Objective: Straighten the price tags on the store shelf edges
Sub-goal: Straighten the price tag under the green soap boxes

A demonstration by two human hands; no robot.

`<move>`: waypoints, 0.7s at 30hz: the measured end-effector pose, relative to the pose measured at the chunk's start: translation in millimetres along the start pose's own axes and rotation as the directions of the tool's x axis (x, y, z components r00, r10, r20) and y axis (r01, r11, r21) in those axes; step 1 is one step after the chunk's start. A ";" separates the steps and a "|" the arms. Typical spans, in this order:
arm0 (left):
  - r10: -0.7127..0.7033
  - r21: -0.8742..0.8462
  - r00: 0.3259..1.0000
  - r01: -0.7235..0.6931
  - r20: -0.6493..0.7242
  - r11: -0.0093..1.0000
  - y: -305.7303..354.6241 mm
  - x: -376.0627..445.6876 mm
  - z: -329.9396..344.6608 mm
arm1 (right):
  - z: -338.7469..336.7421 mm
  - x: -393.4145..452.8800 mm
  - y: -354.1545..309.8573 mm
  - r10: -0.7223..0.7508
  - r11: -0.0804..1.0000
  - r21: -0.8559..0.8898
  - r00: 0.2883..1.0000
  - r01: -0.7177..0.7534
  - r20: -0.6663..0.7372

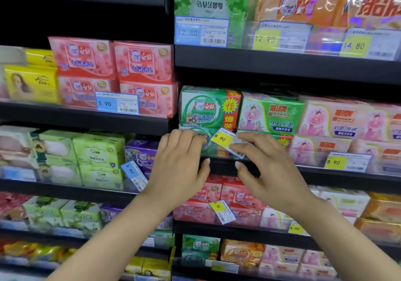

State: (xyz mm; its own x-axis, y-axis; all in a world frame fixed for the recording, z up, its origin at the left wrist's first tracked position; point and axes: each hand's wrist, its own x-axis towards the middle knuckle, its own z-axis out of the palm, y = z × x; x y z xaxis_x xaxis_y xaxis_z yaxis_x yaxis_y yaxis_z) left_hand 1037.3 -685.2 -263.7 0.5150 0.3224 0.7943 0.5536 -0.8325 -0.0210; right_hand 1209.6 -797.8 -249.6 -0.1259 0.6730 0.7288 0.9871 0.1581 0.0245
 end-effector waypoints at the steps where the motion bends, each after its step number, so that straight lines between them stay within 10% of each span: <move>1: -0.008 -0.002 1.000 0.008 0.000 1.000 0.9 0.8 0.3 | -0.3 0.3 0.0 0.003 1.000 0.005 1.000 -0.003 -0.003; 21: -0.028 0.004 0.998 0.028 0.051 1.000 4.2 -6.6 -3.9 | -1.8 3.7 -4.2 -0.050 0.998 -0.030 0.991 0.054 0.126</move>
State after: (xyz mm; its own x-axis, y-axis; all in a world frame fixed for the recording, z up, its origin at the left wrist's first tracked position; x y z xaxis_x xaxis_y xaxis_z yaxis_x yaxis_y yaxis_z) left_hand 1033.7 -692.5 -266.7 0.5316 0.3682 0.7628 0.5706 -0.8212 -0.0013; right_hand 1205.1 -797.2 -245.8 -0.1866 0.7497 0.6349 0.9813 0.1727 0.0845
